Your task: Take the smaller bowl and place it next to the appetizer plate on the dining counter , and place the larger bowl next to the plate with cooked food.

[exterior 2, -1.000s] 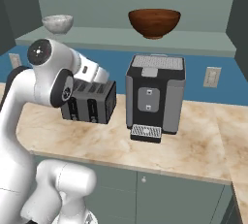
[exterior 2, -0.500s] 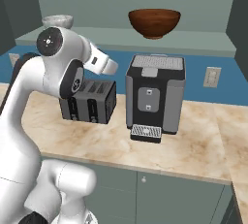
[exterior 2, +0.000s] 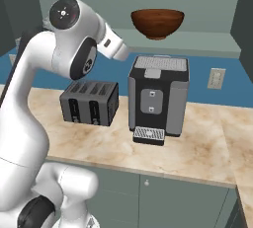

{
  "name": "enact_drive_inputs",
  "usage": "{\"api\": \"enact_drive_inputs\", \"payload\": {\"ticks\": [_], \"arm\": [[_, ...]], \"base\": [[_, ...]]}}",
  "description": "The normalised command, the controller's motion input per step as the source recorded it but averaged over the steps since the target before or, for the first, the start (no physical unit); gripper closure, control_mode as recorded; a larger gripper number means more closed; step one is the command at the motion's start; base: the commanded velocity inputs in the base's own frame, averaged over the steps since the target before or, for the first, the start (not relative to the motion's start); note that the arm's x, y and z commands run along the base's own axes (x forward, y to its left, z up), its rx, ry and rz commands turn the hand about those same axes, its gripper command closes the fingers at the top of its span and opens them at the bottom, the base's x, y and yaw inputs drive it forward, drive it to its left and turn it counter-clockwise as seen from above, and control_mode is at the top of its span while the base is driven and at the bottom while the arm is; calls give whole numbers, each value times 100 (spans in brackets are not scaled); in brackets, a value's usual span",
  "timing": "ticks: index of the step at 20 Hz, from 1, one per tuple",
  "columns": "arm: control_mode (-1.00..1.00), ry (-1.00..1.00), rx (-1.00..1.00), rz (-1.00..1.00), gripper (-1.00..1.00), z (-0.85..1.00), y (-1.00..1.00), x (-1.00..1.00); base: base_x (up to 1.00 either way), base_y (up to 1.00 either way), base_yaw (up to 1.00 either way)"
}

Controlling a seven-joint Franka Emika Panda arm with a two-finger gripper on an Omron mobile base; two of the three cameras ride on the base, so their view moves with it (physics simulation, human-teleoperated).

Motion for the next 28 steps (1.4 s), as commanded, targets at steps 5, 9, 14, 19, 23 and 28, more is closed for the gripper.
{"api": "enact_drive_inputs", "payload": {"ticks": [5, 9, 14, 19, 23, 28], "arm": [[-100, 0, 8, -1, -100, 28, -19, 3], [-100, 2, 0, -2, -100, 0, -16, 35], [-100, 2, 0, 0, -100, 0, -8, 47], [-100, 0, 0, 0, -100, -7, -7, 36], [-100, 9, 0, 0, -100, -13, -19, 41], [-100, 10, 0, 0, -100, -9, -28, 43]], "base": [[0, 0, 0], [0, 0, 0], [0, 0, 0], [0, 0, 0], [0, 0, 0], [0, 0, 0]]}}
